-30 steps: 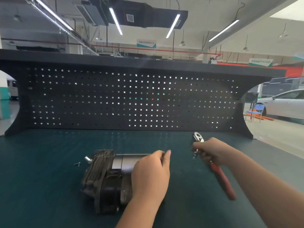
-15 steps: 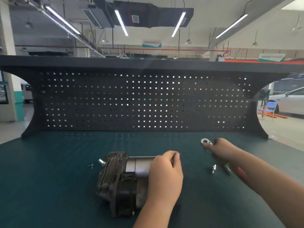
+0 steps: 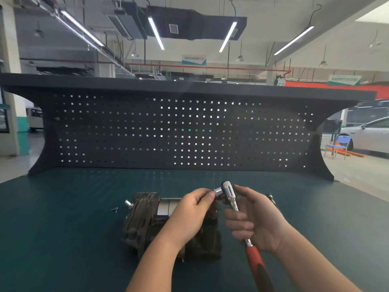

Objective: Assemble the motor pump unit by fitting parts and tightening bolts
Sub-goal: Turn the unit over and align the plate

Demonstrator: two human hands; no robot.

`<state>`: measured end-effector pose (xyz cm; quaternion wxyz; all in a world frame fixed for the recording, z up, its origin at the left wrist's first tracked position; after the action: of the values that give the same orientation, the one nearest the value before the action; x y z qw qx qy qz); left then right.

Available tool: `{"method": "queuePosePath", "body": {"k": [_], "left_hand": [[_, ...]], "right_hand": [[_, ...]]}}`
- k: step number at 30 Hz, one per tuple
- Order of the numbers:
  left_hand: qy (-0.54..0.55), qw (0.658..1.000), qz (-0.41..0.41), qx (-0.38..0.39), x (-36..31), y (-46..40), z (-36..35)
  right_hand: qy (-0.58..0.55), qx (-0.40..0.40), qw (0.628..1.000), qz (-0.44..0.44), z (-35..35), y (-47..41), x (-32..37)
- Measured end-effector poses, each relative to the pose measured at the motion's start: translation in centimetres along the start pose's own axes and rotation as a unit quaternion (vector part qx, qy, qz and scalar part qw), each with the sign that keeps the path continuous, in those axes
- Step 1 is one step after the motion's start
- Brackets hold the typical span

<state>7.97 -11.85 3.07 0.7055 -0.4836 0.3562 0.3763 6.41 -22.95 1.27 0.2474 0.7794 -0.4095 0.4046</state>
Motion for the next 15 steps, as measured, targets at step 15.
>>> {"method": "queuePosePath", "body": {"k": [15], "left_hand": [[0.139,0.99,-0.021,-0.021,0.31,-0.31,-0.18]], "right_hand": [[0.059,-0.057,0.996,-0.019,0.43,0.4,-0.16]]}}
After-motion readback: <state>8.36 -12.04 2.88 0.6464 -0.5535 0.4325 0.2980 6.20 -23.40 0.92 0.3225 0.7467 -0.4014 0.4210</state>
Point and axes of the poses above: each hand's wrist, its own y-axis away from the middle knuckle, its own z-axis out of the back of the hand, x = y × z, the point moved 7 cm from there along -y, towards the middle knuckle, and after that the axes turned 1 degree about -y, right-handed, at the moved point
